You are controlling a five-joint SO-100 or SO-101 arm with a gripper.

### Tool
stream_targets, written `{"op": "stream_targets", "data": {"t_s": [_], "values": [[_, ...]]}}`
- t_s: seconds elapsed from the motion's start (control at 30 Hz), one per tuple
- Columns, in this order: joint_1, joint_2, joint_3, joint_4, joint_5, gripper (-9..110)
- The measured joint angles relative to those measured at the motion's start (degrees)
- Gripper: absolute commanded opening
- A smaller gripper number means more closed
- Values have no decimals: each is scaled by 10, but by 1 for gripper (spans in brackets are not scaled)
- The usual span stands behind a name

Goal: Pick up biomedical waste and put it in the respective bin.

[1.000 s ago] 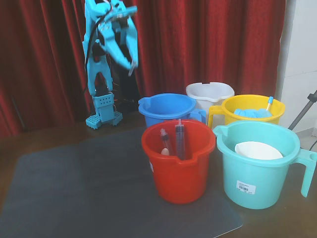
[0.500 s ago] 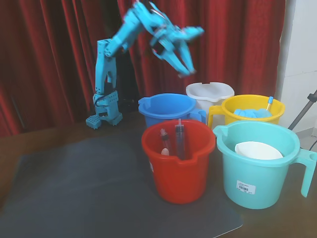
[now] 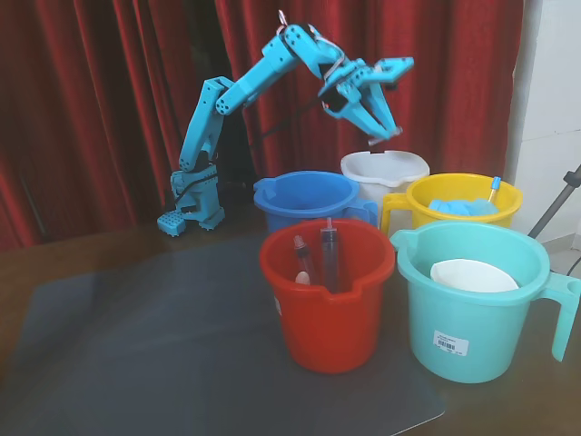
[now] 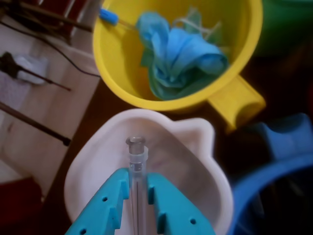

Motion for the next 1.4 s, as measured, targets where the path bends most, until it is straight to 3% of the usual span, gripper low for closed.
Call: {"op": "stream_targets", "data": {"t_s": [0.43, 0.53, 0.63, 0.87, 0.97, 1.2, 1.27, 1.4], "values": [[-28, -9, -29, 44, -3, 1], [-29, -9, -33, 65, -4, 12], [-29, -9, -33, 68, -4, 16], [-33, -9, -37, 76, -2, 12], [-32, 5, -76, 102, -35, 0], [69, 221, -108, 106, -64, 0], [98, 331, -57, 106, -118, 0], [225, 494, 97, 106, -352, 0]]}}
